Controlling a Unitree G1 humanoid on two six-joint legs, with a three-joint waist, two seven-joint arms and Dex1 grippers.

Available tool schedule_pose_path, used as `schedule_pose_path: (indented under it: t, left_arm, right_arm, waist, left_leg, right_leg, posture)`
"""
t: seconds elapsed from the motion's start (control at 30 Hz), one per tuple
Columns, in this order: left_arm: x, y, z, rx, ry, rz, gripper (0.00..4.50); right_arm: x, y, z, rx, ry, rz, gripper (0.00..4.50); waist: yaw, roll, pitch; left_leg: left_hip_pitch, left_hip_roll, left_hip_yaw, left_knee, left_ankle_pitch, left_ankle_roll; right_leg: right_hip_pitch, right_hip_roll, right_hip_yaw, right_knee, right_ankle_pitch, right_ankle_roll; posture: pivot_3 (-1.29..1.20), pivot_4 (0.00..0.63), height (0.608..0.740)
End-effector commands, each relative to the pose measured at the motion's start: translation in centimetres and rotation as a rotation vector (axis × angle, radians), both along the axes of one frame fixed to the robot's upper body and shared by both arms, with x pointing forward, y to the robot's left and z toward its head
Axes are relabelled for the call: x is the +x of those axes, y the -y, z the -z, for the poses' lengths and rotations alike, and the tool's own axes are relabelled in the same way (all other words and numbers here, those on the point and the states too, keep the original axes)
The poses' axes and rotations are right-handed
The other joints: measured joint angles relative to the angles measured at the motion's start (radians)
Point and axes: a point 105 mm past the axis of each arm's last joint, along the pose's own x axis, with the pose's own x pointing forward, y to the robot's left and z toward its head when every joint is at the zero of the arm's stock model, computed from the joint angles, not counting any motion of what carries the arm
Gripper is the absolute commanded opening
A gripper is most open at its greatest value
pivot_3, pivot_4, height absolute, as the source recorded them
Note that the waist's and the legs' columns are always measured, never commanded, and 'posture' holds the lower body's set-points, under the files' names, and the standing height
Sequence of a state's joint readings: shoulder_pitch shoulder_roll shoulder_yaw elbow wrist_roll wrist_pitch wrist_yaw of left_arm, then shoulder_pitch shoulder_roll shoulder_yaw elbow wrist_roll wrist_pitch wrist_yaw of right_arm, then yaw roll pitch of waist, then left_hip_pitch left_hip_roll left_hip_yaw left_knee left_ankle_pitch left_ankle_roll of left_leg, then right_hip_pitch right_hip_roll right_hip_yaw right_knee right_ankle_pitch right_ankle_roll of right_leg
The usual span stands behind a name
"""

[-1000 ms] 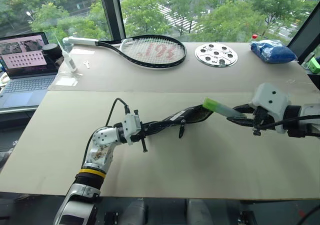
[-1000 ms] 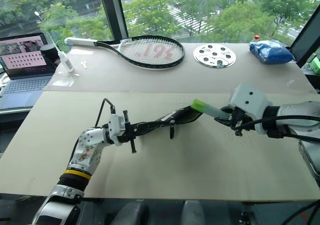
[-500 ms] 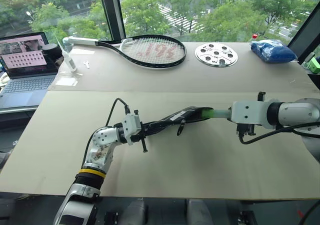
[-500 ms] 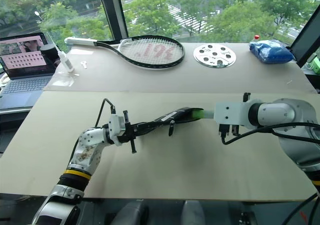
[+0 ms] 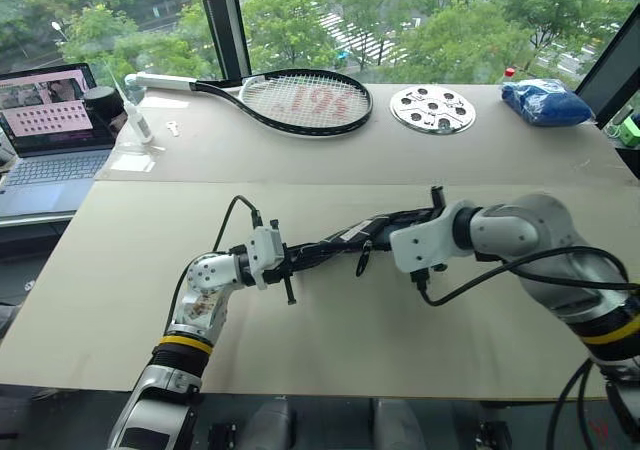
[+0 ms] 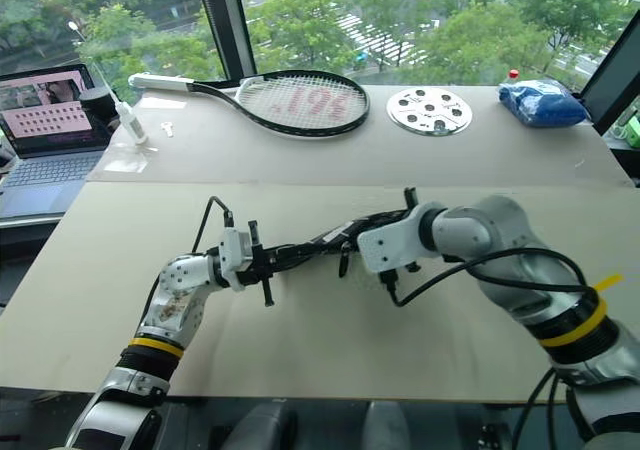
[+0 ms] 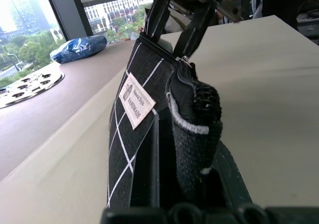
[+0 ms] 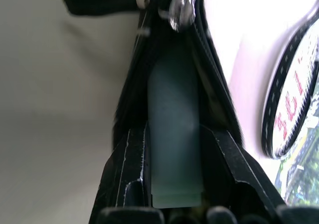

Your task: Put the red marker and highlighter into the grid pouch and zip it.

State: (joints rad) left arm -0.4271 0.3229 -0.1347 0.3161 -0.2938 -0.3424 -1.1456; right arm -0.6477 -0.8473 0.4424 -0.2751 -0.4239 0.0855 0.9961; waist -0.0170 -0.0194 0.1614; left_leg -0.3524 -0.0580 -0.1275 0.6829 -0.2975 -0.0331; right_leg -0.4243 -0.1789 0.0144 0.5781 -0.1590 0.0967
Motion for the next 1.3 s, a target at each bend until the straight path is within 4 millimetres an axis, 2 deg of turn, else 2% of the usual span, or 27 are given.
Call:
schedule_pose_path:
  t: [0.03, 0.13, 0.2, 0.27, 0.37, 0.5, 0.57, 0.67, 0.73, 0.8, 0.9, 1.0, 1.07, 1.17, 1.2, 1.3]
  left_arm:
    - [-0.3, 0.2, -1.2, -0.018, 0.047, 0.008, 0.00]
    - [-0.3, 0.1, -1.4, -0.017, 0.050, 0.006, 0.00]
    - [-0.2, 0.1, -1.4, -0.016, 0.050, 0.004, 0.00]
    - [-0.2, 0.1, -1.5, -0.016, 0.049, 0.003, 0.00]
    - [-0.2, 0.0, -1.4, -0.015, 0.047, 0.000, 0.00]
    - [-0.3, -0.1, -1.2, -0.014, 0.041, -0.007, 0.00]
    - [-0.3, -0.1, -1.1, -0.014, 0.038, -0.009, 0.00]
    - [-0.4, -0.1, -0.9, -0.015, 0.036, -0.008, 0.00]
    - [-0.5, -0.1, -0.9, -0.015, 0.035, -0.006, 0.00]
    - [-0.5, -0.2, -0.8, -0.014, 0.034, -0.005, 0.00]
    - [-0.5, -0.2, -0.8, -0.012, 0.033, -0.004, 0.00]
    - [-0.5, -0.3, -0.8, -0.009, 0.032, -0.001, 0.00]
    - [-0.5, -0.2, -0.8, -0.008, 0.031, 0.001, 0.00]
    - [-0.5, -0.1, -0.9, -0.006, 0.031, 0.006, 0.00]
    - [-0.5, 0.0, -0.9, -0.006, 0.032, 0.008, 0.00]
    - [-0.4, 0.0, -1.0, -0.006, 0.033, 0.010, 0.00]
  right_arm:
    - [0.1, -1.5, -0.5, 0.016, 0.082, -0.072, 1.00]
    - [-0.4, -2.2, 0.8, 0.048, 0.043, -0.112, 1.00]
    - [-0.2, -1.8, 1.1, 0.095, -0.007, -0.072, 2.00]
    - [0.3, -1.2, 0.9, 0.113, -0.010, -0.036, 2.54]
    - [1.6, 0.6, -1.2, 0.214, -0.053, 0.078, 3.56]
    - [2.3, 3.0, -6.0, 0.486, -0.098, 0.171, 3.56]
    - [1.3, 4.8, -7.9, 0.666, -0.219, 0.204, 3.56]
    - [-1.6, 6.6, -8.3, 0.820, -0.459, 0.198, 3.56]
    - [-3.6, 7.8, -8.0, 0.921, -0.616, 0.193, 3.56]
    - [-4.4, 9.0, -6.8, 0.996, -0.708, 0.265, 3.56]
    - [-6.4, 9.1, -2.8, 0.942, -0.839, 0.355, 3.56]
    - [-7.5, 7.6, 1.2, 0.922, -0.927, 0.423, 3.56]
    - [-7.6, 6.5, 2.8, 0.917, -0.931, 0.443, 3.56]
    - [-6.1, 3.4, 5.0, 0.980, -0.920, 0.488, 3.56]
    - [-5.0, 2.3, 5.6, 1.001, -0.895, 0.513, 3.56]
    - [-3.5, 0.1, 5.8, 1.035, -0.878, 0.516, 3.56]
  waist:
    - [0.000, 0.000, 0.000]
    - [0.001, 0.000, 0.000]
    - [0.002, 0.000, 0.000]
    - [0.001, 0.000, 0.000]
    - [0.001, 0.000, 0.000]
    - [0.001, 0.000, 0.000]
    - [0.003, 0.000, 0.000]
    - [0.010, 0.000, 0.000]
    - [0.012, 0.000, 0.000]
    - [0.011, 0.000, 0.000]
    - [0.006, 0.000, 0.000]
    - [0.002, 0.000, 0.000]
    - [-0.001, 0.000, 0.000]
    - [0.000, 0.000, 0.000]
    - [-0.001, 0.000, 0.000]
    - [0.001, 0.000, 0.000]
  left_leg:
    - [0.000, 0.000, 0.000, 0.000, 0.000, 0.000]
    - [0.000, 0.000, 0.000, 0.000, 0.000, 0.000]
    - [0.000, 0.000, 0.000, 0.000, 0.000, 0.000]
    - [0.000, 0.000, 0.000, 0.000, 0.000, 0.000]
    - [0.000, 0.000, 0.000, 0.000, 0.000, 0.000]
    - [0.000, 0.000, 0.000, 0.000, 0.000, 0.000]
    - [0.000, 0.000, 0.000, 0.000, 0.000, 0.000]
    - [0.000, 0.000, -0.001, -0.001, -0.001, 0.002]
    - [0.000, 0.000, -0.001, -0.002, -0.002, 0.004]
    - [0.000, 0.000, -0.001, -0.002, -0.003, 0.005]
    - [0.000, 0.000, 0.000, -0.001, -0.005, 0.009]
    - [0.001, 0.001, 0.000, -0.001, -0.005, 0.009]
    - [0.002, 0.001, 0.000, 0.000, -0.005, 0.009]
    - [0.003, 0.001, 0.000, 0.001, -0.005, 0.008]
    - [0.003, 0.001, 0.000, 0.001, -0.004, 0.008]
    - [0.003, 0.001, 0.000, 0.001, -0.003, 0.005]
  right_leg:
    - [0.000, 0.000, 0.000, 0.000, 0.000, 0.000]
    - [0.000, 0.000, 0.000, 0.000, 0.000, 0.000]
    - [0.000, 0.000, 0.000, 0.000, 0.000, 0.000]
    - [0.000, 0.000, 0.000, 0.000, 0.000, 0.000]
    - [0.000, 0.000, 0.000, 0.000, 0.000, 0.000]
    - [0.000, 0.000, 0.000, 0.000, 0.000, 0.000]
    - [0.000, 0.000, 0.000, 0.000, 0.000, 0.000]
    - [0.000, 0.000, 0.000, -0.001, 0.000, -0.001]
    - [0.001, 0.000, -0.001, -0.002, 0.000, -0.001]
    - [0.001, 0.000, -0.001, -0.002, 0.000, -0.001]
    - [0.001, 0.000, 0.000, -0.001, 0.000, -0.001]
    - [0.001, 0.000, 0.000, 0.000, 0.000, -0.001]
    - [0.001, 0.000, 0.000, 0.000, 0.000, -0.001]
    - [0.001, 0.001, 0.001, 0.000, 0.000, -0.001]
    - [0.001, 0.001, 0.001, 0.000, 0.000, -0.001]
    - [0.001, 0.001, 0.001, 0.000, 0.001, -0.001]
  posture:
    - [0.00, 0.150, 0.740]
    - [0.00, 0.150, 0.740]
    - [0.00, 0.150, 0.740]
    - [0.00, 0.150, 0.740]
    - [0.00, 0.150, 0.740]
    - [0.00, 0.150, 0.740]
    - [0.00, 0.150, 0.740]
    - [0.00, 0.150, 0.740]
    - [0.00, 0.150, 0.740]
    - [0.00, 0.150, 0.740]
    - [0.00, 0.150, 0.740]
    - [0.00, 0.150, 0.740]
    - [0.00, 0.150, 0.740]
    - [0.00, 0.150, 0.740]
    - [0.00, 0.150, 0.740]
    - [0.00, 0.150, 0.740]
